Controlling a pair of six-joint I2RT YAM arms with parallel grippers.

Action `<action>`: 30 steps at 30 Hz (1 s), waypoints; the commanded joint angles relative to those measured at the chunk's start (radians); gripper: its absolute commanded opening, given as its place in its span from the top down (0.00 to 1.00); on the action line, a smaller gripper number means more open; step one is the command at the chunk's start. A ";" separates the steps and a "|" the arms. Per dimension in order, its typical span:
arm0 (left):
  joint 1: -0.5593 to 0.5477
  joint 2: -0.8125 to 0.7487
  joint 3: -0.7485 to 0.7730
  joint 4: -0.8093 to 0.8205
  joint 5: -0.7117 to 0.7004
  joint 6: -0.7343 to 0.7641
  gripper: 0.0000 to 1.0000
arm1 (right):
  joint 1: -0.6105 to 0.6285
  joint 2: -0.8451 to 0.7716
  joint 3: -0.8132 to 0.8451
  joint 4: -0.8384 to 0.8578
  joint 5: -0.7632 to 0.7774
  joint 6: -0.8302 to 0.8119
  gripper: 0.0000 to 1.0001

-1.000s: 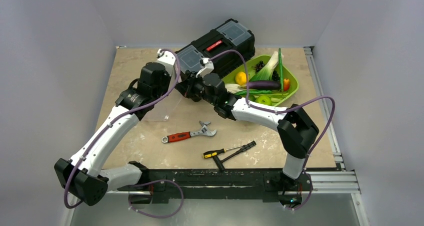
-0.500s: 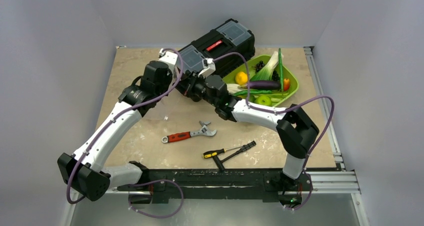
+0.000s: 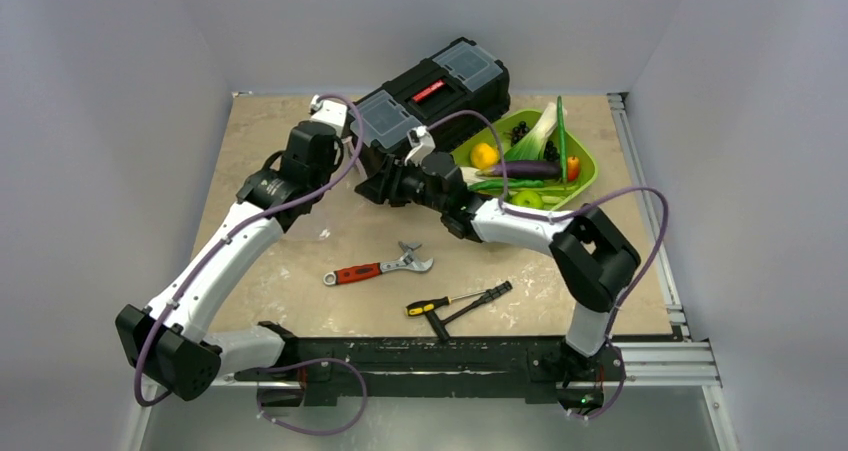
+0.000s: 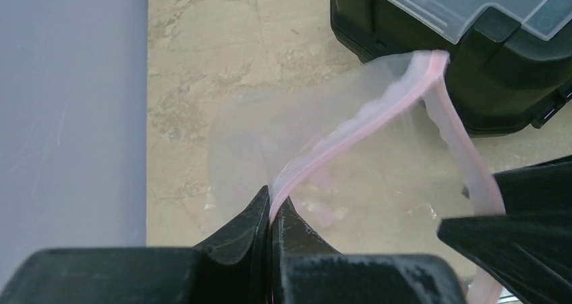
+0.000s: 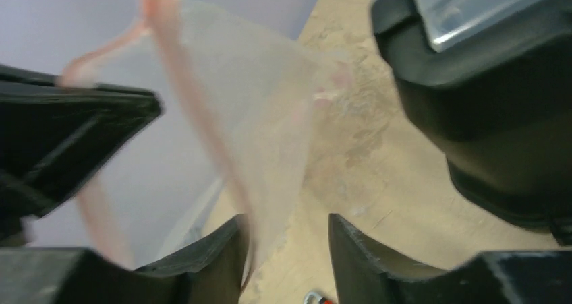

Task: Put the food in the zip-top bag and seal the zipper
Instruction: Open the zipper of the food storage bag at the center of the board, then pick up the fake vegetable from the bin.

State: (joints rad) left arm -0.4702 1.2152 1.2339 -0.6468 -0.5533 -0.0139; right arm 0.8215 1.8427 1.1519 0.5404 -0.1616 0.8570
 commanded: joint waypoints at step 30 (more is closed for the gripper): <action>0.008 0.030 0.036 0.013 0.114 -0.053 1.00 | -0.617 -0.455 -0.180 -0.525 0.418 0.074 0.01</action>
State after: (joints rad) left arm -0.4667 1.2812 1.2381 -0.6640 -0.4667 -0.0441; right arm 0.3225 1.3621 0.9768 -0.0971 0.2813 0.7921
